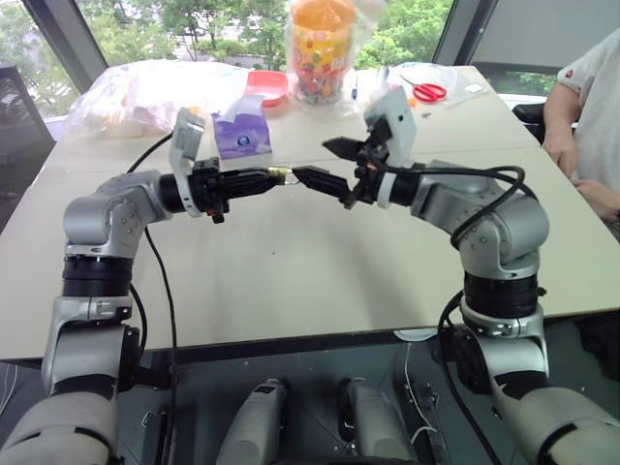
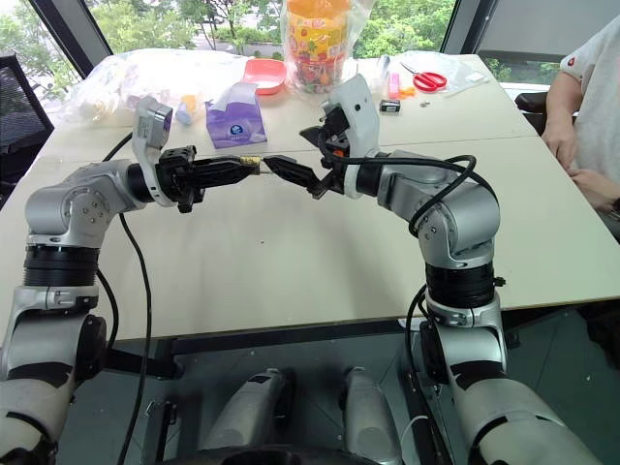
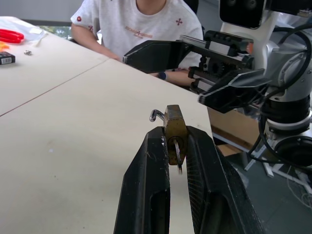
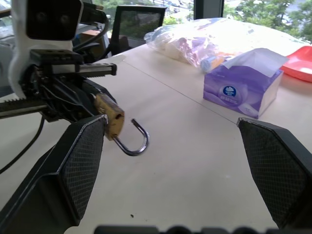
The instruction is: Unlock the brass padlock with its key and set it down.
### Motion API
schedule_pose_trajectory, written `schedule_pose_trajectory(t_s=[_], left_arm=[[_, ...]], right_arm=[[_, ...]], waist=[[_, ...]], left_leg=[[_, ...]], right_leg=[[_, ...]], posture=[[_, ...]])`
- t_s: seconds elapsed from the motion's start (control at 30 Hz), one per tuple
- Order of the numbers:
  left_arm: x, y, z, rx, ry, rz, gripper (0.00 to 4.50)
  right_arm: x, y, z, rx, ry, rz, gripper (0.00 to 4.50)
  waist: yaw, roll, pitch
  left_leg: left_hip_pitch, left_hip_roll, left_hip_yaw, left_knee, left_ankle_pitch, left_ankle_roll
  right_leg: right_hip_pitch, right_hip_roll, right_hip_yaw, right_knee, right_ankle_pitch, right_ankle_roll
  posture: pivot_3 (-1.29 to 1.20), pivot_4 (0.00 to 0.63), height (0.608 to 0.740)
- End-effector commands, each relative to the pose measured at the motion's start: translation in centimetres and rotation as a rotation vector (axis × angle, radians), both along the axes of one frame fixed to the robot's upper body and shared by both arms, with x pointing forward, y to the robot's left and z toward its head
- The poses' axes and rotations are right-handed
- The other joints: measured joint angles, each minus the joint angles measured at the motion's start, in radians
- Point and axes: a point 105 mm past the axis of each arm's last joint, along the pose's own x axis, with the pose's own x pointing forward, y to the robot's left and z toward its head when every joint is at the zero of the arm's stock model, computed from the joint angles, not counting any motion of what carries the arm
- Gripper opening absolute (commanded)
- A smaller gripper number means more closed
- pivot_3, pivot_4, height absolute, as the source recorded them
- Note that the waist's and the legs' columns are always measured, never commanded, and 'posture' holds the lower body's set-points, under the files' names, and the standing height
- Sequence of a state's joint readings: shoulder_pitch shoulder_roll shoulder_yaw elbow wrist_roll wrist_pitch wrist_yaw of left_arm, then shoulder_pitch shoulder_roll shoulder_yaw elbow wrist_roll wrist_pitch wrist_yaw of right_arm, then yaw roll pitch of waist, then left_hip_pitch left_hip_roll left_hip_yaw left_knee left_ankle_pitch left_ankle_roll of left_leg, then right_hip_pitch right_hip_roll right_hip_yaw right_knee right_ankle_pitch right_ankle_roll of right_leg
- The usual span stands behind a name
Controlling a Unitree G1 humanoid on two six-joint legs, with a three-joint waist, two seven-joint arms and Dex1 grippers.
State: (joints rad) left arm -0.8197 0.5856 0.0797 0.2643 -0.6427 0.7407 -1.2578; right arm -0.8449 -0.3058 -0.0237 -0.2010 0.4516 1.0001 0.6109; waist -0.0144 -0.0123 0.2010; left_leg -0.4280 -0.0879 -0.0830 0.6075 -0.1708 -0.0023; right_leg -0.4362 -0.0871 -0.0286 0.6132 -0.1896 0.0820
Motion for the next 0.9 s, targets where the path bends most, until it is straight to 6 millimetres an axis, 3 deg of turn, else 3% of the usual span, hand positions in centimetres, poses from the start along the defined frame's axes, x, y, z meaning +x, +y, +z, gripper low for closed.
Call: schedule_pose_trajectory(t_s=[0.03, 0.23, 0.53, 0.67, 0.8, 0.9], left_arm=[[-0.9, -0.3, 1.9, -0.018, -0.061, -0.043, 0.00], [-1.5, -0.3, 2.1, -0.020, -0.058, -0.061, 0.00], [-1.0, -0.1, 2.1, -0.022, -0.064, -0.025, 0.00], [0.1, -0.5, 1.8, -0.036, -0.052, 0.017, 0.00], [2.5, -2.2, 0.1, -0.091, 0.068, 0.082, 0.00], [4.5, -4.9, -4.1, -0.018, 0.221, 0.150, 0.00]], right_arm=[[0.4, -0.1, 0.8, -0.001, -0.050, -0.020, 4.45], [1.4, 0.2, 0.0, -0.028, -0.036, -0.033, 4.45], [1.0, 0.5, -1.0, -0.059, -0.014, -0.005, 4.45], [1.4, -2.5, -1.9, -0.131, -0.031, -0.117, 4.45], [0.1, -6.2, -4.7, -0.483, -0.150, -0.222, 4.45], [-1.8, -7.1, -5.2, -0.542, -0.150, -0.216, 4.45]], waist=[[0.000, 0.000, 0.000], [-0.001, 0.000, 0.000], [0.000, 0.000, 0.000], [0.005, 0.000, 0.000], [0.028, 0.000, 0.000], [0.027, 0.000, 0.000]], left_leg=[[0.000, 0.000, 0.000, 0.000, 0.000, 0.000], [0.000, 0.000, 0.000, 0.000, 0.000, 0.000], [0.000, 0.000, 0.000, 0.000, 0.000, 0.000], [0.000, 0.000, 0.000, 0.000, 0.000, 0.000], [-0.002, -0.001, 0.000, 0.002, -0.001, 0.002], [-0.004, -0.002, 0.001, 0.005, -0.003, 0.005]], right_leg=[[0.000, 0.000, 0.000, 0.000, 0.000, 0.000], [0.000, 0.000, 0.000, 0.000, 0.000, 0.000], [0.000, 0.000, 0.000, 0.000, 0.000, 0.000], [0.001, 0.000, 0.000, -0.001, 0.000, 0.000], [0.001, -0.001, -0.001, -0.002, -0.001, 0.001], [0.001, -0.002, -0.001, -0.003, -0.004, 0.006]], posture=[[0.00, 0.150, 0.740], [0.00, 0.150, 0.740], [0.00, 0.150, 0.740], [0.00, 0.150, 0.740], [0.00, 0.150, 0.740], [0.00, 0.150, 0.740]])
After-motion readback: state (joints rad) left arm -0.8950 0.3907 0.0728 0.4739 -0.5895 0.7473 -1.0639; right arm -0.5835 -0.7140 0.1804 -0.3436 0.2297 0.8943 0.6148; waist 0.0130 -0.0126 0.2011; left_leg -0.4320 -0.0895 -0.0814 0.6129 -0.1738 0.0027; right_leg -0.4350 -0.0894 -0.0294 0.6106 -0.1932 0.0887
